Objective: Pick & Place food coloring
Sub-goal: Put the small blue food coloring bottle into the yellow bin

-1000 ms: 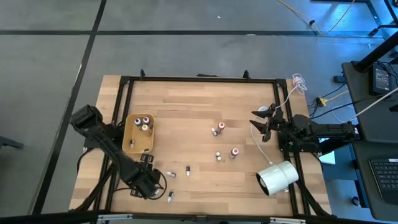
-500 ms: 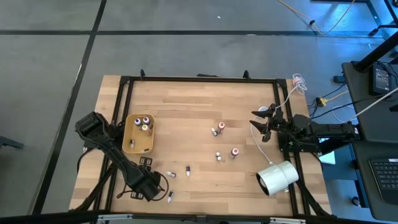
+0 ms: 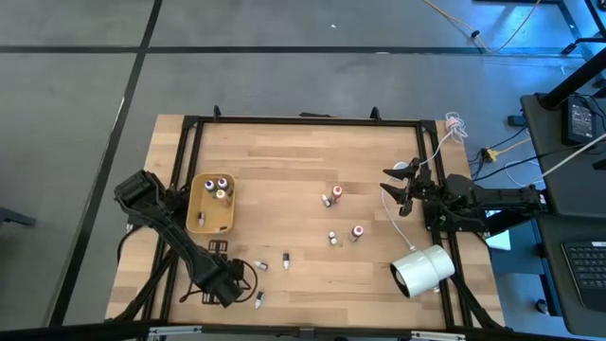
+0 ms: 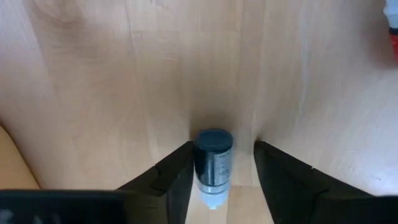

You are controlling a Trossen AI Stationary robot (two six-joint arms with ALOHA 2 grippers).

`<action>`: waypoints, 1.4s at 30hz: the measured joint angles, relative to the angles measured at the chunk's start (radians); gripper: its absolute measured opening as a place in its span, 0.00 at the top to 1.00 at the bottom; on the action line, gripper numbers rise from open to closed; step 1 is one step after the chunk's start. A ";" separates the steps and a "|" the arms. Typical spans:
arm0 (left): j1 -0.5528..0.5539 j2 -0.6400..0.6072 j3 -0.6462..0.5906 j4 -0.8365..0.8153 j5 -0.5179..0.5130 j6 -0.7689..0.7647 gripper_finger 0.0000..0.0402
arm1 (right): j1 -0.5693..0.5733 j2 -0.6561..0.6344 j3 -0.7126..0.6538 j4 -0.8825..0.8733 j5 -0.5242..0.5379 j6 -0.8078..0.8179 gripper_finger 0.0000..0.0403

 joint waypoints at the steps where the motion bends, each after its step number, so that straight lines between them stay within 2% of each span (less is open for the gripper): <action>1: 0.000 0.000 0.000 0.001 0.001 -0.001 0.61 | 0.000 0.000 0.000 0.000 0.000 0.000 0.43; 10: 0.000 0.000 0.001 0.008 0.009 0.026 0.83 | 0.000 0.000 0.000 0.000 0.000 0.000 0.43; 13: 0.002 -0.002 0.002 -0.003 0.032 0.025 0.86 | 0.000 0.000 0.000 0.000 0.000 0.000 0.43; 16: 0.003 -0.010 0.036 -0.114 0.046 -0.011 0.87 | 0.000 0.000 0.000 0.000 0.000 0.000 0.43; 19: 0.003 -0.063 0.087 -0.250 -0.008 -0.065 0.86 | 0.000 0.000 0.000 0.000 0.000 0.000 0.43; 23: 0.004 -0.185 0.093 -0.341 -0.180 -0.215 0.87 | 0.000 0.000 0.000 0.000 0.000 0.000 0.43; 26: 0.014 -0.297 0.051 -0.348 -0.288 -0.365 0.86 | 0.000 0.000 0.000 0.000 0.000 -0.001 0.43; 29: 0.028 -0.417 -0.012 -0.356 -0.349 -0.488 0.86 | 0.000 0.000 0.000 0.000 0.000 -0.013 0.43; 35: 0.068 -0.593 -0.179 -0.358 -0.364 -0.669 0.85 | 0.000 0.000 0.000 0.000 0.001 -0.030 0.43; 42: 0.141 -0.683 -0.306 -0.313 -0.363 -0.699 0.83 | 0.000 0.000 0.000 0.000 0.009 -0.031 0.43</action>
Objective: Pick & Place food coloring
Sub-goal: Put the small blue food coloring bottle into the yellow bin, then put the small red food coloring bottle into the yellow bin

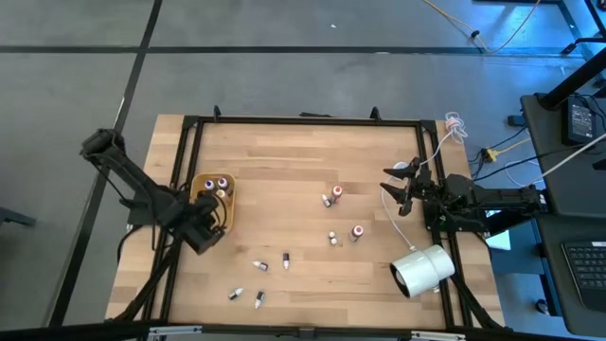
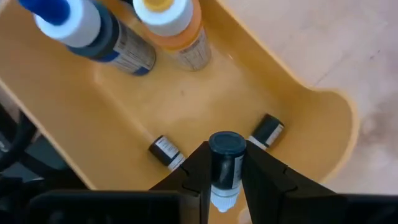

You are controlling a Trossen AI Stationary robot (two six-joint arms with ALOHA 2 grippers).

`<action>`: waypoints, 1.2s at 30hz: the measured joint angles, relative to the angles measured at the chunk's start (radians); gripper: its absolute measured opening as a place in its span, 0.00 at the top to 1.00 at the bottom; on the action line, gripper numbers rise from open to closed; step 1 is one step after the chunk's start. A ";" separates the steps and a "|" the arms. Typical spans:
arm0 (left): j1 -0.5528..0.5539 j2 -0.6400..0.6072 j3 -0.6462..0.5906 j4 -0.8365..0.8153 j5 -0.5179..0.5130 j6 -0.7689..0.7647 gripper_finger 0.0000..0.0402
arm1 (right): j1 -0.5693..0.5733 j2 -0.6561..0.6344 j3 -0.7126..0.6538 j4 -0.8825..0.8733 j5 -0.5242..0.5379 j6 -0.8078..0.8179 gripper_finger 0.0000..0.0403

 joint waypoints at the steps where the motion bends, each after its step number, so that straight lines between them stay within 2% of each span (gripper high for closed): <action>1: 0.011 -0.002 -0.009 0.014 0.008 0.001 0.83 | 0.000 0.000 0.000 0.000 0.000 0.000 0.43; 11: 0.081 -0.001 -0.058 0.146 0.000 0.052 0.79 | 0.000 0.000 0.000 0.000 0.000 -0.025 0.43; 23: 0.081 -0.001 -0.058 0.147 -0.012 0.043 0.77 | 0.000 0.000 0.000 0.000 0.000 -0.024 0.43; 30: 0.081 -0.001 -0.058 0.147 -0.041 0.038 0.69 | 0.000 0.000 0.000 0.000 0.000 -0.023 0.43; 34: 0.081 -0.001 -0.028 0.131 -0.038 0.112 0.64 | 0.000 0.000 0.000 0.000 0.000 -0.023 0.43; 36: 0.081 -0.001 0.019 0.137 -0.069 0.174 0.63 | 0.000 0.000 0.000 0.000 0.000 -0.023 0.43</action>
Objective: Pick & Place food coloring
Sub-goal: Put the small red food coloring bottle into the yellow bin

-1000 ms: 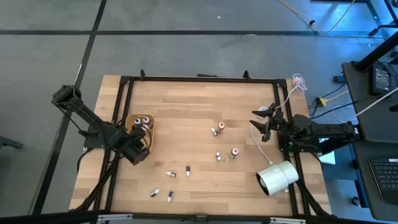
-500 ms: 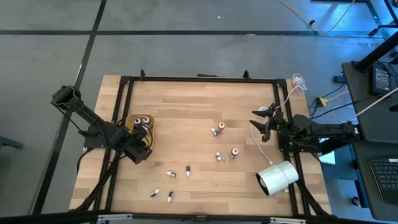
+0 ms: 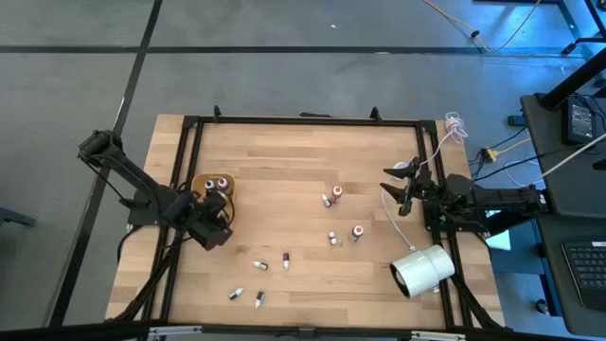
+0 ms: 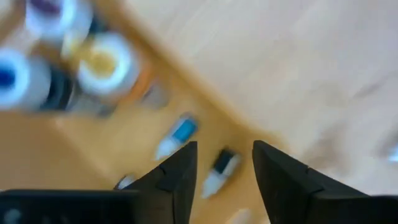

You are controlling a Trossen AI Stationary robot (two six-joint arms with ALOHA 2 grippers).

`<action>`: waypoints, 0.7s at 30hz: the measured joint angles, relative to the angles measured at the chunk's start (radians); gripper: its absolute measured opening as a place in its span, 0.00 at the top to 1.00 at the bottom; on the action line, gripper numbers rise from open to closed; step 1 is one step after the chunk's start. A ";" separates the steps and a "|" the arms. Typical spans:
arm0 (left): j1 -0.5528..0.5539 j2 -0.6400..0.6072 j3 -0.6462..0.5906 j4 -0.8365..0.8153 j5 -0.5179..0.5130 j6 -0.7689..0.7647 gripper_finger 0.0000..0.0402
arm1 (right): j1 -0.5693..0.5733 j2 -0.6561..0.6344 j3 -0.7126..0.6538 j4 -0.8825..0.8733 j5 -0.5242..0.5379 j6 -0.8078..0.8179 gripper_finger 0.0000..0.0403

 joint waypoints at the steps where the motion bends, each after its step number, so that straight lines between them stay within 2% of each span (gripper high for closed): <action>1: 0.000 0.000 0.028 0.008 -0.020 0.049 0.62 | 0.000 0.000 0.000 0.000 0.000 0.000 0.43; 5: 0.000 0.012 0.115 0.182 -0.033 0.367 0.61 | 0.000 0.000 0.000 0.000 0.000 0.000 0.43; 7: -0.001 0.032 0.139 0.322 0.014 0.535 0.61 | 0.000 0.000 0.000 0.000 0.000 0.001 0.43; 10: -0.001 0.090 0.158 0.494 0.099 0.671 0.61 | 0.000 0.000 0.000 0.000 0.000 0.004 0.43; 13: -0.005 0.184 0.184 0.517 0.159 0.665 0.62 | 0.000 0.000 0.000 0.000 -0.001 0.004 0.43; 21: -0.049 0.473 0.280 0.414 0.350 0.440 0.61 | 0.000 0.000 0.000 0.000 -0.009 0.031 0.43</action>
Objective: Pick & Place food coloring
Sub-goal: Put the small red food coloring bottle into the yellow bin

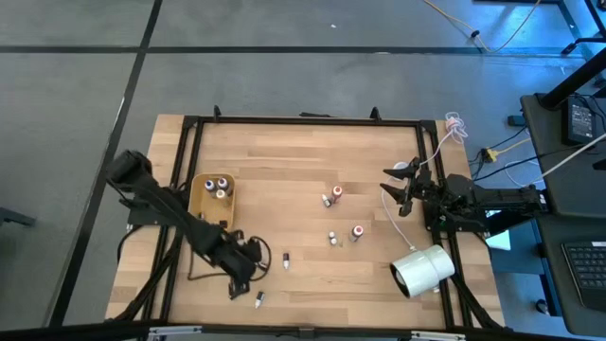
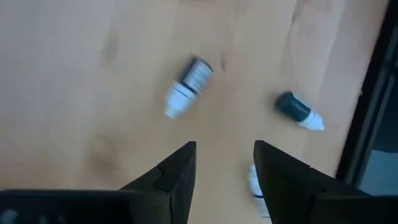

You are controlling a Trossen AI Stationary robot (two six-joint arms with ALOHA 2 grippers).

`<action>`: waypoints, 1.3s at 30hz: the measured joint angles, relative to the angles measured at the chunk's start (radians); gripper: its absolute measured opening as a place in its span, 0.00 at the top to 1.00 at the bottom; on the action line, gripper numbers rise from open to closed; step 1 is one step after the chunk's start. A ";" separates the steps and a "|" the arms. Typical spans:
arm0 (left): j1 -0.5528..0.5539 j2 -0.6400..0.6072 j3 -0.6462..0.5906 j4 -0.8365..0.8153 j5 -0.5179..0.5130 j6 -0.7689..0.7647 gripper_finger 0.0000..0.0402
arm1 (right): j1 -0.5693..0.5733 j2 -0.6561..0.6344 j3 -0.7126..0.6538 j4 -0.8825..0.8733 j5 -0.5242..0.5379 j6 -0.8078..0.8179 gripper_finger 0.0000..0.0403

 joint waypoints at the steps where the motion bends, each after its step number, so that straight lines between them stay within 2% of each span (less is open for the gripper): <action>1: -0.009 0.026 0.013 0.001 0.019 -0.034 0.61 | 0.000 0.000 0.000 0.000 0.000 0.000 0.43; 9: -0.119 0.141 0.065 0.010 0.029 -0.333 0.62 | 0.000 0.000 0.000 0.000 -0.001 0.000 0.43; 13: -0.169 0.164 0.066 0.020 0.027 -0.421 0.61 | 0.000 0.000 0.000 0.000 -0.001 0.000 0.43; 26: -0.205 0.255 0.070 0.031 0.026 -0.432 0.61 | 0.000 0.000 0.000 -0.001 -0.001 -0.002 0.43; 39: -0.205 0.249 0.065 0.049 0.017 -0.449 0.61 | 0.000 0.000 0.000 -0.001 -0.001 -0.003 0.43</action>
